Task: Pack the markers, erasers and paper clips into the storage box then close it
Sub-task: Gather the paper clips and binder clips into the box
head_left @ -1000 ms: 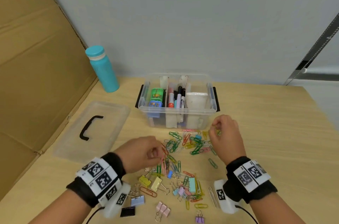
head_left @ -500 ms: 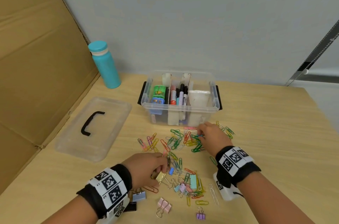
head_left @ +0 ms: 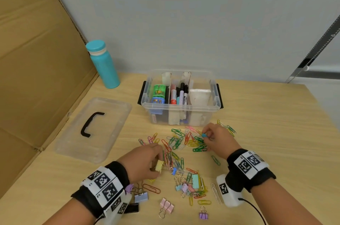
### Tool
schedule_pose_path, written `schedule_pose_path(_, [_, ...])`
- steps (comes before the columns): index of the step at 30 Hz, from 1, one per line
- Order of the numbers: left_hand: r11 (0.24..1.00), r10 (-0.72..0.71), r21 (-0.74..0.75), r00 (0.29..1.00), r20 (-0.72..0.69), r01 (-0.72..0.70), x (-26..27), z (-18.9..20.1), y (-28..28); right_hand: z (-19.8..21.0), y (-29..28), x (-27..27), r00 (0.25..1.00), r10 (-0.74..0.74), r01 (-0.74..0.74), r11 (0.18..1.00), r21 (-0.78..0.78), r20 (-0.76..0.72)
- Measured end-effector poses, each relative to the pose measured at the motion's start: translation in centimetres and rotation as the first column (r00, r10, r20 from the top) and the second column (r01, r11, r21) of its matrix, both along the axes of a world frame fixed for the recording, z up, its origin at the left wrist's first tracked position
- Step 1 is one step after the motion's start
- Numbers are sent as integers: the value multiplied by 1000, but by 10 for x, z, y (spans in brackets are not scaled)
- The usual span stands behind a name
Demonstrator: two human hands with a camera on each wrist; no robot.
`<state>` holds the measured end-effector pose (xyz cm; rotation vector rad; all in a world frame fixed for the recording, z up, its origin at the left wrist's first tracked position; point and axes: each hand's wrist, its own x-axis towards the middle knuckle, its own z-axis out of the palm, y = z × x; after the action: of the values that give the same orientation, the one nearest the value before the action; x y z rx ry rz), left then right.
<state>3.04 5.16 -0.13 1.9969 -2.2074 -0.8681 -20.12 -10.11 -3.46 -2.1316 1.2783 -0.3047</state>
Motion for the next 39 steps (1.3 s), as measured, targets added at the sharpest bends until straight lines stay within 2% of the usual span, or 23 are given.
schedule_pose_path(2, [1000,14,-14,998,-57,-15,1,0,-1,5,5,-3,981,-68,44,990,134,182])
schedule_pose_path(4, [999,16,-26,995,-98,-19,0,-2,-2,11,9,-5,923,-180,58,939,339,341])
schedule_pose_path(7, [997,55,-43,987,-148,-62,-4,-5,-3,15,17,-6,749,-408,-54,748,662,523])
schedule_pose_path(9, [994,73,-63,983,-167,-85,-9,-6,-4,18,24,-5,644,-499,-185,634,751,580])
schedule_pose_path(10, [993,73,-83,983,-167,-88,-11,-7,-5,18,28,-4,635,-499,-221,614,758,590])
schedule_pose_path(11, [990,70,-106,984,-166,-89,-14,-8,-6,18,32,-3,667,-458,-222,631,744,588])
schedule_pose_path(12, [989,72,-118,984,-163,-92,-17,-9,-6,19,37,-3,740,-359,-202,687,698,568])
schedule_pose_path(14, [989,81,-108,984,-157,-99,-22,-11,-5,20,45,-4,907,-22,-202,853,481,420])
schedule_pose_path(15, [991,83,-93,986,-147,-97,-25,-11,-4,20,50,-5,939,149,-262,894,363,310])
schedule_pose_path(17, [995,56,-70,993,-106,-64,-29,-11,-3,20,59,-5,922,367,-387,878,282,122])
schedule_pose_path(19, [999,9,-50,999,-45,-12,-33,-12,-4,20,66,-7,874,479,-443,855,269,-82])
schedule_pose_path(22, [1000,-23,3,999,24,23,-39,-11,-6,18,70,-7,809,508,-458,860,226,-294])
schedule_pose_path(25, [1000,-30,-6,994,104,31,-44,-11,-7,16,72,-6,815,481,-446,877,181,-324])
schedule_pose_path(30, [999,-37,3,977,211,37,-49,-11,-9,15,68,-10,851,442,-393,894,215,-284])
schedule_pose_path(35, [999,-29,-8,981,189,31,-49,-10,-9,21,64,-16,911,394,-341,887,312,-125])
schedule_pose_path(39, [999,32,-42,991,127,-27,-37,-3,-9,55,54,-24,928,372,-351,893,282,-27])
